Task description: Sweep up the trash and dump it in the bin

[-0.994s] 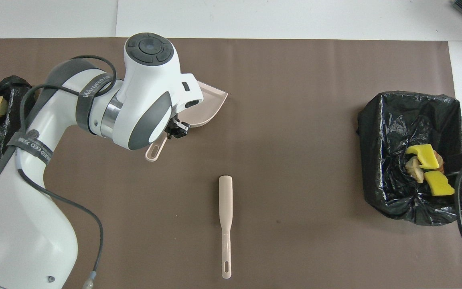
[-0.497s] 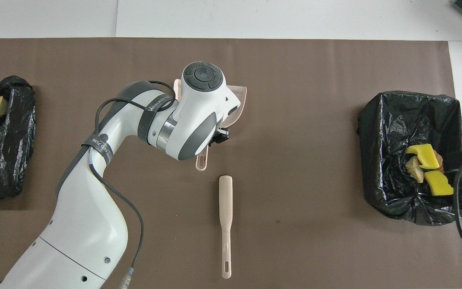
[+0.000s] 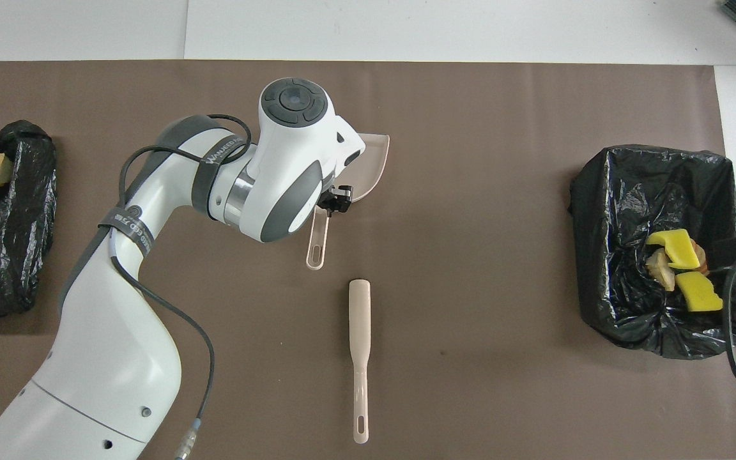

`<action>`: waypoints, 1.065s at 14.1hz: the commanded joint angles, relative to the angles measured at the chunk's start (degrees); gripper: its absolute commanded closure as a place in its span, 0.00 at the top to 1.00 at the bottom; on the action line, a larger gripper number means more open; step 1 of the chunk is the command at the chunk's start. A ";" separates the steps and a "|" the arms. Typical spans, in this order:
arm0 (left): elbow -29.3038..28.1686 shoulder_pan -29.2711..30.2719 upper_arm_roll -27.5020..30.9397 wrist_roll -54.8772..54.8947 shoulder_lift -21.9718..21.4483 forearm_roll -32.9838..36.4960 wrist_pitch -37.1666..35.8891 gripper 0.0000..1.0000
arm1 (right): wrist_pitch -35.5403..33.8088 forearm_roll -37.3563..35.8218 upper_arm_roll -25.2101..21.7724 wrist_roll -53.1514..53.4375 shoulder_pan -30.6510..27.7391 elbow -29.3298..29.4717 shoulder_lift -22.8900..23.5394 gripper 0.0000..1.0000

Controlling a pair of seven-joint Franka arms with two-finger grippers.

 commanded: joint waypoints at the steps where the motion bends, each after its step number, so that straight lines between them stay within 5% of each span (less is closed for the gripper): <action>1: -4.92 5.63 -0.13 3.69 -9.10 -0.39 -1.69 1.00 | 1.37 1.21 -0.32 -1.11 -0.23 -1.72 -1.27 1.00; 5: -9.93 12.06 -0.13 17.38 -20.61 -0.47 -8.10 1.00 | 1.37 1.21 -0.23 -1.20 -0.23 -1.72 -1.27 1.00; 10: -12.67 17.34 -0.13 20.83 -32.40 -0.74 -17.15 1.00 | 1.28 1.21 -0.23 -1.29 -0.23 -1.72 -1.36 1.00; 15: -10.48 17.96 0.04 20.92 -33.65 -1.26 -18.13 1.00 | 1.19 1.21 -0.23 -1.55 -0.31 -1.72 -1.36 1.00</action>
